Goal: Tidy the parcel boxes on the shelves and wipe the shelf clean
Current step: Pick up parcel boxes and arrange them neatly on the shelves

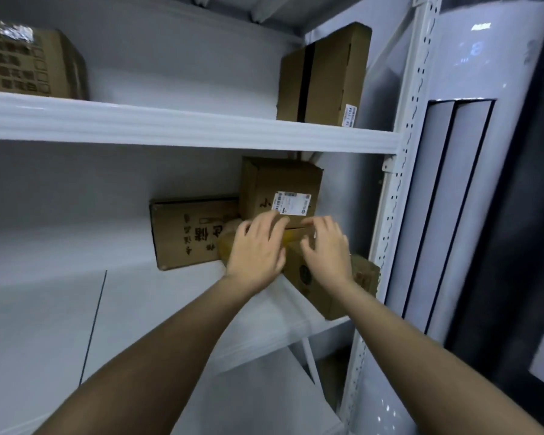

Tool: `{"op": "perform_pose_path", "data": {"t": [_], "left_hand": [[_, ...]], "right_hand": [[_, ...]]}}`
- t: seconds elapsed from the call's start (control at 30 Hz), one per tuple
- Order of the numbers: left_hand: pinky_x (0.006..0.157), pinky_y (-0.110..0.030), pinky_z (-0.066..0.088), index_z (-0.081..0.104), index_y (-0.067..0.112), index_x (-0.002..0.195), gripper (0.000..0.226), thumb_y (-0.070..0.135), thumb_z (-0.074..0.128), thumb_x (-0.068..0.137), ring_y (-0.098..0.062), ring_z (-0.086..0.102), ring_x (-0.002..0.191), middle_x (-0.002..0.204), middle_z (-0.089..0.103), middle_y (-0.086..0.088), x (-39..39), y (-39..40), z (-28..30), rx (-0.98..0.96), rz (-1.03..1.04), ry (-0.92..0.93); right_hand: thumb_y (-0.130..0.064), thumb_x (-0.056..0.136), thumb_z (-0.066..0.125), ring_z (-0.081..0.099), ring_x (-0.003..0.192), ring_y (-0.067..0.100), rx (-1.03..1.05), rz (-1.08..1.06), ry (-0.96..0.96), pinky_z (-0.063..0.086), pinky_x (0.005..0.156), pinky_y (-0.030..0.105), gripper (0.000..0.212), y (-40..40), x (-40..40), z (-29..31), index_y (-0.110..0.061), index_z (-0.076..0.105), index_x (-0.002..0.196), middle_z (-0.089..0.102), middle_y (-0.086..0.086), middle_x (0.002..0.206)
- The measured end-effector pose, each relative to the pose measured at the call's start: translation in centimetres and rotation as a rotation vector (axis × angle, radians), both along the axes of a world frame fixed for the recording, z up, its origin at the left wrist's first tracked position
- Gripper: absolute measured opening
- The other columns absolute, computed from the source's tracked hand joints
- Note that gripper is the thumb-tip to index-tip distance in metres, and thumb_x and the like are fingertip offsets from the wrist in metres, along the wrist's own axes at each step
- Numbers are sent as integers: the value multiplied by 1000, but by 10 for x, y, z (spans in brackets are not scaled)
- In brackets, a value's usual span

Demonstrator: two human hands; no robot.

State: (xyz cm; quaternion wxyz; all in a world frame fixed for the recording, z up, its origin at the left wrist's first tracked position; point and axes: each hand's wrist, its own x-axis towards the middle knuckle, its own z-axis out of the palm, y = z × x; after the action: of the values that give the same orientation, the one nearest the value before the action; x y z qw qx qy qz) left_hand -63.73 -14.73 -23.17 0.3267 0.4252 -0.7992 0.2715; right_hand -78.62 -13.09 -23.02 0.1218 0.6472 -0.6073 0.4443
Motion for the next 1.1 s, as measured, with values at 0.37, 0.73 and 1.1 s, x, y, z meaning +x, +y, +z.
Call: {"op": "perform_pose_path", "data": {"t": [0.37, 0.73, 1.1], "left_hand": [[108, -41, 36, 17, 18, 150, 70, 38, 53, 93, -26, 30, 138, 155, 17, -7, -78, -34, -69, 570, 0, 184], [112, -44, 28, 5, 25, 153, 77, 56, 43, 93, -32, 24, 142, 158, 12, -5, -180, -82, -106, 1265, 19, 906], [88, -39, 38, 18, 34, 147, 69, 67, 38, 90, -22, 47, 109, 121, 51, 0, -209, -86, -127, 1558, -49, 1361]], "right_hand": [[-28, 91, 55, 41, 128, 22, 310, -236, -92, 32, 108, 41, 46, -37, -75, -74, -19, 43, 134, 44, 3, 137], [-34, 92, 57, 33, 135, 31, 408, -298, -476, 32, 108, 48, 68, -102, -200, -118, -11, 25, 146, 30, 13, 148], [-54, 94, 42, 51, 113, 27, 484, -98, -1022, 45, 96, 44, 55, -120, -214, -142, -11, 44, 129, 48, 9, 127]]}}
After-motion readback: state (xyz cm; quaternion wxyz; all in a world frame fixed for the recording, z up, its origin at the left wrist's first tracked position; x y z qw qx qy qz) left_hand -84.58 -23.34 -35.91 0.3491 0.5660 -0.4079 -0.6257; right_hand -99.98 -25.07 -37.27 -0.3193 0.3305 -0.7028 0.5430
